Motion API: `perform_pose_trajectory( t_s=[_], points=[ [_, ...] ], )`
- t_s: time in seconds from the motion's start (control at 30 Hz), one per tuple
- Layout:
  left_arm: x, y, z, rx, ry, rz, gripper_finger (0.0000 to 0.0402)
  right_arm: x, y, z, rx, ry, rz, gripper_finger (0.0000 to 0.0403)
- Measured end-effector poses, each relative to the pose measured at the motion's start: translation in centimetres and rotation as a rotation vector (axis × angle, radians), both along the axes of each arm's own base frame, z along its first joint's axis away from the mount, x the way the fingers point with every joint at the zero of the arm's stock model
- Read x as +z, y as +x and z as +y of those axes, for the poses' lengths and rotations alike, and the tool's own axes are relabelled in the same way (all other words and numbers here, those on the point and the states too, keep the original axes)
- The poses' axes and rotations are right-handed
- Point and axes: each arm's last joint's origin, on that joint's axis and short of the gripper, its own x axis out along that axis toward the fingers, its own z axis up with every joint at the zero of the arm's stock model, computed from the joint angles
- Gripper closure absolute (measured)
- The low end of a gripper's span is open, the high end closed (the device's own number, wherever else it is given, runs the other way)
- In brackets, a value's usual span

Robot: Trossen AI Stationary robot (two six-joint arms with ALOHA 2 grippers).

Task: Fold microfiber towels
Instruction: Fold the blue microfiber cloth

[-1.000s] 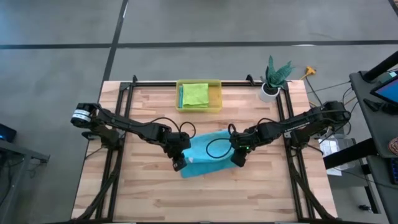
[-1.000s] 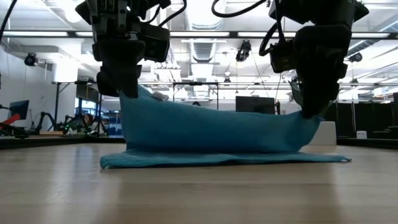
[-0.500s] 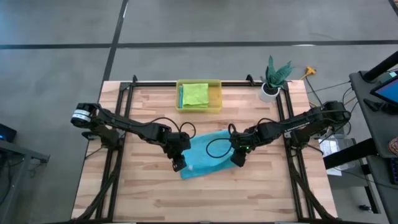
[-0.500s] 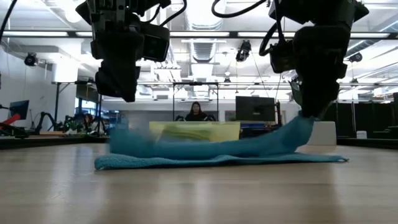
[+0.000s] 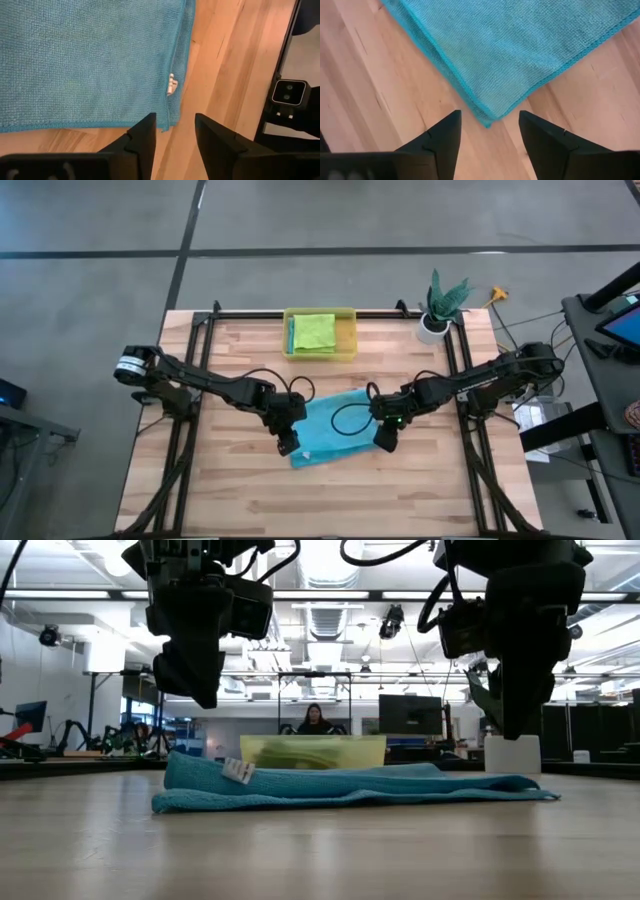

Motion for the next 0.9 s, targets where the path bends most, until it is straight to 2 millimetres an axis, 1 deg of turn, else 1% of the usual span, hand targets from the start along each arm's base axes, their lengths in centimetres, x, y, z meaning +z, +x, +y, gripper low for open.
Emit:
perform_pose_trajectory(
  t_s=[0.13,0.3,0.37,0.47,0.57,0.67,0.73,0.9],
  points=[
    [0.0,0.0,0.1,0.014,0.023,-0.003,0.0281,0.0,0.0,-0.1,-0.006,-0.026,-0.007,0.0207],
    [-0.1,0.2,0.8,0.147,0.238,-0.034,0.0281,0.0,0.2,-0.6,-0.113,-0.197,-0.043,0.0208],
    [-0.2,0.3,1.1,0.174,0.271,-0.045,0.0281,0.1,0.5,-0.7,-0.157,-0.228,-0.079,0.021],
    [-0.9,1.1,1.1,0.175,0.26,-0.061,0.0281,0.5,1.4,-0.6,-0.143,-0.226,-0.183,0.0217],
    [-2.0,2.1,0.6,0.152,0.235,-0.086,0.0281,0.6,2.4,-0.4,-0.12,-0.224,-0.262,0.0227],
    [-3.6,2.9,0.0,0.116,0.183,-0.072,0.0281,-0.5,2.9,-0.3,-0.125,-0.22,-0.243,0.0238],
    [-4.4,3.5,-0.5,0.089,0.129,-0.051,0.0281,-1.6,3.1,-0.2,-0.116,-0.2,-0.192,0.0244],
    [-4.9,4.2,-2.1,0.013,0.041,-0.026,0.0281,-3.7,3.3,0.7,-0.054,-0.067,-0.088,0.0258]
  ],
)
